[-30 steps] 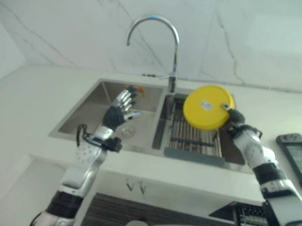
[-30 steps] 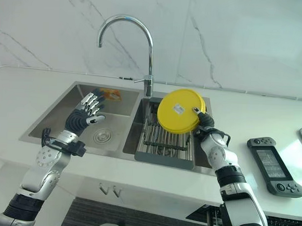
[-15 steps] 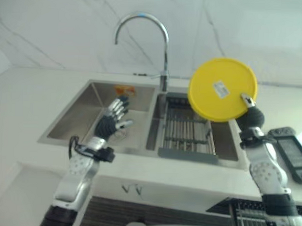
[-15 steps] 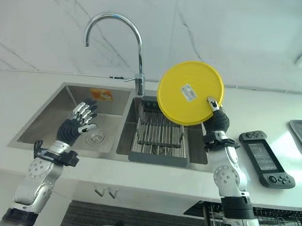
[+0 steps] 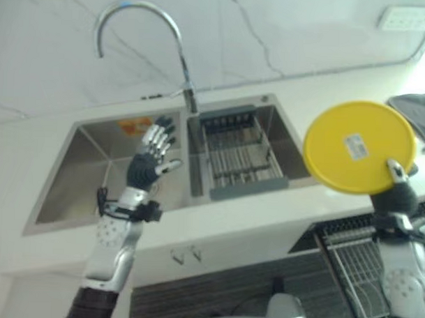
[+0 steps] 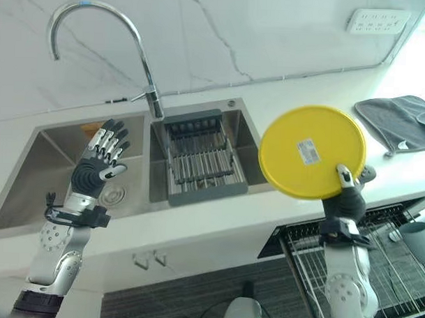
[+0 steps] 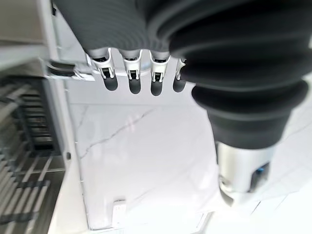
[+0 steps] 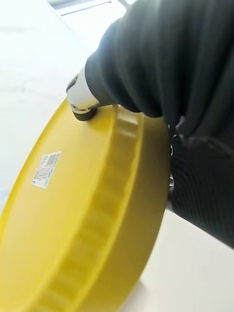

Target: Place the dishes in the dishwasher.

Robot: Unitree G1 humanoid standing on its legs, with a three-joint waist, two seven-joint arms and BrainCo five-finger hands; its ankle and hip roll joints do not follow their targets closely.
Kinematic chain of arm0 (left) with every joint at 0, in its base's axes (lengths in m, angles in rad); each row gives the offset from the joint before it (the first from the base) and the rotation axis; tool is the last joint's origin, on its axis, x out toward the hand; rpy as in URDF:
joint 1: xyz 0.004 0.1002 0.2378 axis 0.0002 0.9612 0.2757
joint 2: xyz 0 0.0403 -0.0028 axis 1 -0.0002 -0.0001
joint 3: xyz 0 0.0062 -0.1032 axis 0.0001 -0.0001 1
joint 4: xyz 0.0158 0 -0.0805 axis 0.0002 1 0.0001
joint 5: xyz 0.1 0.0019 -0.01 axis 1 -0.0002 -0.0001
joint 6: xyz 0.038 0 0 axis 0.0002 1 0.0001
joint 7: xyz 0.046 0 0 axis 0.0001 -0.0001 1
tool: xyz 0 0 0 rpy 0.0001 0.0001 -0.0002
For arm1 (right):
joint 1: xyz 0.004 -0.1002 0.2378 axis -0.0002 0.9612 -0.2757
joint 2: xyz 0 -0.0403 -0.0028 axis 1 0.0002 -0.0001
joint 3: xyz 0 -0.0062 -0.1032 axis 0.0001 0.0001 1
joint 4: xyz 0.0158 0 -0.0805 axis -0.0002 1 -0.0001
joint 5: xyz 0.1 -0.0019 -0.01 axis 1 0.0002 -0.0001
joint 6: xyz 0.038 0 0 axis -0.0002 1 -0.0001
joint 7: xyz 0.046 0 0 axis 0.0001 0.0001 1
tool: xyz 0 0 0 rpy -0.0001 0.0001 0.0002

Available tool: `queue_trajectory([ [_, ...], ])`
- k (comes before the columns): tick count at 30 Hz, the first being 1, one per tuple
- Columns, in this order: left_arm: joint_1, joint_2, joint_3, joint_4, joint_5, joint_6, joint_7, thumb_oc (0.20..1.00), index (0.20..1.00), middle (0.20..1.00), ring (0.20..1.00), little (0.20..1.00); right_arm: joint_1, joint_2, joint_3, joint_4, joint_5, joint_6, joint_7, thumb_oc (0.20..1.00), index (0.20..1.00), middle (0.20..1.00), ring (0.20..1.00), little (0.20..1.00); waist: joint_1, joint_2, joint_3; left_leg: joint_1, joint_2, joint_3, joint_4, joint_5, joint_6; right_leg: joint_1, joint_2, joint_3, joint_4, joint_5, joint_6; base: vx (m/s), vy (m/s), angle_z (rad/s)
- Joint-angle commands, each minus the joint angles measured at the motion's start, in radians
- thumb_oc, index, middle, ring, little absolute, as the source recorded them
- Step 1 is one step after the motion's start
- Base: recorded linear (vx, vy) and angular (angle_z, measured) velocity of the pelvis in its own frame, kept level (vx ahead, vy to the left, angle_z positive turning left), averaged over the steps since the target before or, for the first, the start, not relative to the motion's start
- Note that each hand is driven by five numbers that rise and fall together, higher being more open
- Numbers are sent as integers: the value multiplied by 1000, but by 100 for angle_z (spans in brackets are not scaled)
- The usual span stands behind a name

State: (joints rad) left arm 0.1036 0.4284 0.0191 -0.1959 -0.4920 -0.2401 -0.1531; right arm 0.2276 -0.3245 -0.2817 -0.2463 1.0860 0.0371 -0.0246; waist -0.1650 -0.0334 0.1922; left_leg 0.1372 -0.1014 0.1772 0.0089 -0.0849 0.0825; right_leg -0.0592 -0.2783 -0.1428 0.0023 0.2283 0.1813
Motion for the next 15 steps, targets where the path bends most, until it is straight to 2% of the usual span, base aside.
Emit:
queue_trajectory([
  [1,15,67,59,-106,-26,-27,-4,1000,1000,1000,1000,1000,-142,-12,-1,-52,26,-45,72,200,200,200,200,200,56,30,-9,143,78,-131,-96,-34,-97,-81,114,-51,12,13,-13,-328,176,-12],
  [4,10,83,49,-115,30,-56,7,1000,1000,1000,1000,1000,-176,-54,-3,-51,14,-65,40,200,200,200,200,200,83,27,0,87,83,-87,-96,5,-74,-46,166,-97,191,-78,-38,-377,121,-53],
  [5,3,87,44,-121,38,-57,17,1000,1000,1000,1000,1000,-188,-61,-3,-49,11,-71,35,200,200,200,200,200,94,29,-1,70,86,-74,-96,17,-68,-28,171,-111,238,-102,-47,-388,85,-52],
  [7,-20,87,34,-123,50,-52,46,1000,1000,1000,1000,1000,-211,-60,10,-55,-10,-83,25,200,200,200,200,200,121,29,-4,37,95,-34,-96,36,-57,22,159,-141,304,-137,-56,-340,12,-44],
  [8,-45,85,28,-119,56,-35,75,1000,1000,1000,1000,1000,-235,-47,34,-60,-40,-83,12,200,200,200,200,200,143,25,-16,3,111,3,-96,56,-58,78,130,-149,321,-150,-49,-347,-190,-64],
  [9,-61,88,24,-120,61,-15,97,1000,1000,1000,1000,1000,-245,-39,55,-70,-50,-71,7,200,200,200,200,200,164,9,-29,-19,120,41,-96,70,-65,141,99,-140,268,-162,-36,-343,-310,-64],
  [12,-63,95,26,-135,67,5,92,1000,1000,1000,1000,1000,-208,-37,58,-107,-69,-91,16,200,200,200,200,200,178,-13,-52,-40,139,91,-96,85,-93,251,65,-143,51,-193,-25,-209,-429,-102],
  [14,-63,104,19,-141,102,-6,94,1000,1000,1000,1000,1000,-195,-31,61,-113,-73,-111,34,200,200,200,200,200,174,-12,-57,-45,177,123,-96,98,-126,282,10,-168,-41,-140,0,-226,-482,-88],
  [15,-63,104,19,-141,102,-6,94,1000,1000,1000,1000,1000,-195,-31,61,-113,-73,-111,34,200,200,200,200,200,174,-12,-57,-45,177,123,-96,98,-126,282,10,-168,-41,-140,0,-275,-601,-81],
])
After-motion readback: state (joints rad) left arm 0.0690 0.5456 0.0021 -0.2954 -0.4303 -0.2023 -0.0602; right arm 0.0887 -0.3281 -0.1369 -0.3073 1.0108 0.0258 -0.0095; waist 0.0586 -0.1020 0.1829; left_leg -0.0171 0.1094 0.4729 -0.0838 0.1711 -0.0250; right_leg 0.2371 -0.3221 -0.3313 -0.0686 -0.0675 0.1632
